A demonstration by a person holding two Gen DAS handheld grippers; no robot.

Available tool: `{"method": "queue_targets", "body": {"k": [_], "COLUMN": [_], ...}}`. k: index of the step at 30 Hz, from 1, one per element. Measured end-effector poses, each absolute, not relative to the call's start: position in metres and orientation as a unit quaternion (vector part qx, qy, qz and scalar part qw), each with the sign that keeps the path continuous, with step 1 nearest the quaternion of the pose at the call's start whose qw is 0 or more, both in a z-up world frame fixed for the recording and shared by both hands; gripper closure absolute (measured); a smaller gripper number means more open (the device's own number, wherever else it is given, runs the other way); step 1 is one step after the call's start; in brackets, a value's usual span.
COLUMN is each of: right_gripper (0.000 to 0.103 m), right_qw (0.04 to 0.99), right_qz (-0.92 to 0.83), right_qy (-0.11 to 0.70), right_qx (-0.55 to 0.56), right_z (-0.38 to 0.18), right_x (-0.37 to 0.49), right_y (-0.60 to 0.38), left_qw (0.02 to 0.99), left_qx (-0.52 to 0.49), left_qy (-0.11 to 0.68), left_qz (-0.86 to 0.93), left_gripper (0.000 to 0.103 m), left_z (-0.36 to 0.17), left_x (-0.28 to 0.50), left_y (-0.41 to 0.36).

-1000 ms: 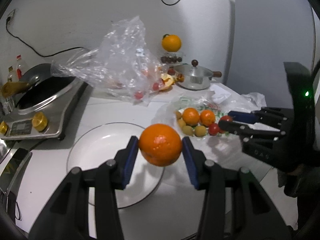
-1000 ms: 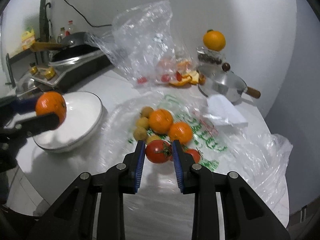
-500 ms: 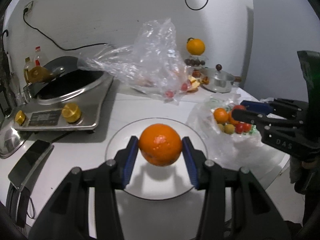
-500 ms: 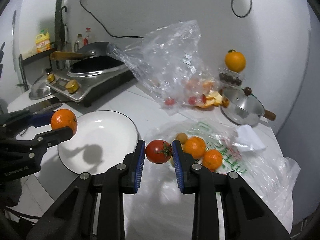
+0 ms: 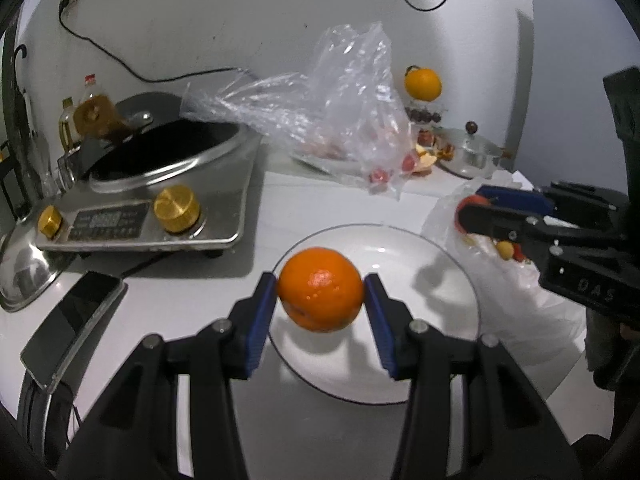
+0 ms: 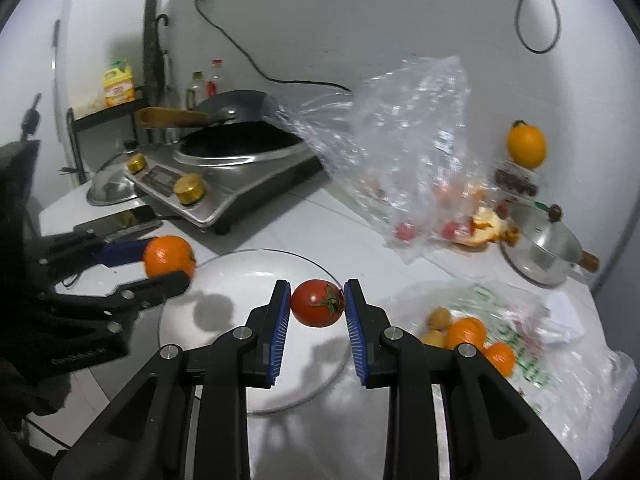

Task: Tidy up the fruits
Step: 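Lower the mandarin and cherry tomato onto the white plate and open both tools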

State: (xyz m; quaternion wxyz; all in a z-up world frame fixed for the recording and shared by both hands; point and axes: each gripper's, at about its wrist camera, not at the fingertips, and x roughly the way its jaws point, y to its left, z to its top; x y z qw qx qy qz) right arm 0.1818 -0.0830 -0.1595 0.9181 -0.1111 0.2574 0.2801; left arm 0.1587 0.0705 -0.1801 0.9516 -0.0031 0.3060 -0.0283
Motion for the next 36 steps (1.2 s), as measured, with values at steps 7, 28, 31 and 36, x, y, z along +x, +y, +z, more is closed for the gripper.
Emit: {"method": "queue_targets", "body": {"k": [7, 28, 31, 36], "right_gripper": [0.074, 0.073, 0.073, 0.073], "right_qw": [0.909, 0.871, 0.865, 0.858], "right_qz": [0.306, 0.321, 0.327, 0.331], "right_qy": [0.265, 0.364, 0.371, 0.385], "right_qx": [-0.097, -0.079, -0.08, -0.08], "right_z": [-0.164, -0.208, -0.212, -0.22], "right_x": [0.199, 0.257, 0.259, 0.261], "right_y": [-0.058, -0.01, -0.005, -0.002], "left_qw": [0.947, 0.931, 0.931, 0.93], "left_qx": [-0.002, 0.037, 0.035, 0.032], "left_qy": [0.319, 0.362, 0.362, 0.363], "left_qz": [-0.031, -0.039, -0.04, -0.039], "left_gripper": [0.057, 0.057, 0.056, 0.056], "left_z": [-0.193, -0.223, -0.224, -0.224], "left_x": [0.173, 0.197, 0.197, 0.199], "left_y": [0.076, 0.069, 0.069, 0.069]}}
